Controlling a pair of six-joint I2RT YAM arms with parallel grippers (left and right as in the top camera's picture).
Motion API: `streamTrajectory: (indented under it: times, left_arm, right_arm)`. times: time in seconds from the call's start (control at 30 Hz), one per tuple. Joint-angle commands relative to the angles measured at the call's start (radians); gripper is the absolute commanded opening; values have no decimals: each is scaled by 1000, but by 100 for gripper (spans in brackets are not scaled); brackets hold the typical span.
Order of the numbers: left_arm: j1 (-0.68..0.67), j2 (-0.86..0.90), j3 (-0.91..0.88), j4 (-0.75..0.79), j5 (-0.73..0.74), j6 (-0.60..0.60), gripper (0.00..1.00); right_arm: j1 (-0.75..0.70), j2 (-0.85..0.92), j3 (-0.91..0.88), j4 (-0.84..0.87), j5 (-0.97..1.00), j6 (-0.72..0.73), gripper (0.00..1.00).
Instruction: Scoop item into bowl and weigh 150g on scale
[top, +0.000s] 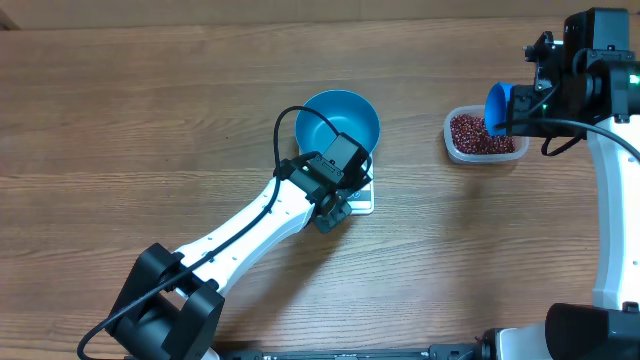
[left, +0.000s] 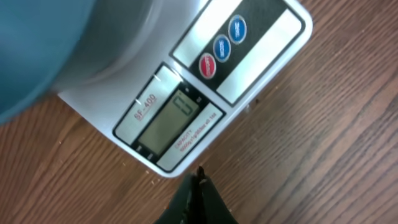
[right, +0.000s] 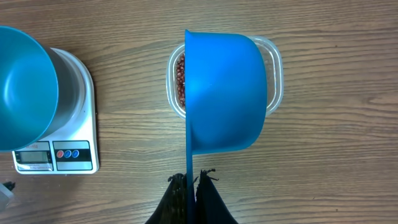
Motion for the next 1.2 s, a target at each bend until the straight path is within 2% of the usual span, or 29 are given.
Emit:
streamTrajectory:
  times: [0.0,0.17,0.37,0.47,0.6,0.67,0.73,0.8,0.93,1.0,1.07,1.17]
  left_arm:
    - [1,5,23,-31,-4,-47,4]
    - [14,0,24,-52,-56,63,4]
    - [50,-13,25,-114,-14,21,5]
    - [52,-45,26,-168,6,-30,7]
    - [52,-162,22,-245,31,-192,10]
    - [49,-230,-3,-237,131,-197,17]
    - [45,-243,-31,-238,143,-178,20]
    - [44,-235,-96,-206,93,-176,15]
    - [45,-207,-212,-78,100,-235,5]
    - [45,-207,-224,-56,101,-288,4]
    - [45,-207,-224,-49,122,-424,4]
    - [44,-207,-225,-49,106,-490,4]
  right_arm:
    - [-2,-23,-3,2,-2,-1,4]
    - [-2,-23,-3,3,-2,-1,4]
    - [-2,-23,-3,2,-2,-1,4]
    - [-2,-23,-3,2,-2,-1,4]
    - [-2,-23,-3,2,-2,-1,4]
    - [-2,-23,-3,0,-2,-1,4]
    - [-2,-23,-3,-1,-2,-1,4]
    - [-2,-23,-3,0,-2,-1,4]
    - [-2,-23,-3,-4,-2,-1,4]
    - [-2,-23,-3,-10,-2,-1,4]
    - [-2,-23,-3,-13,-2,-1,4]
    - [-2,-23,-3,-8,-2,-1,4]
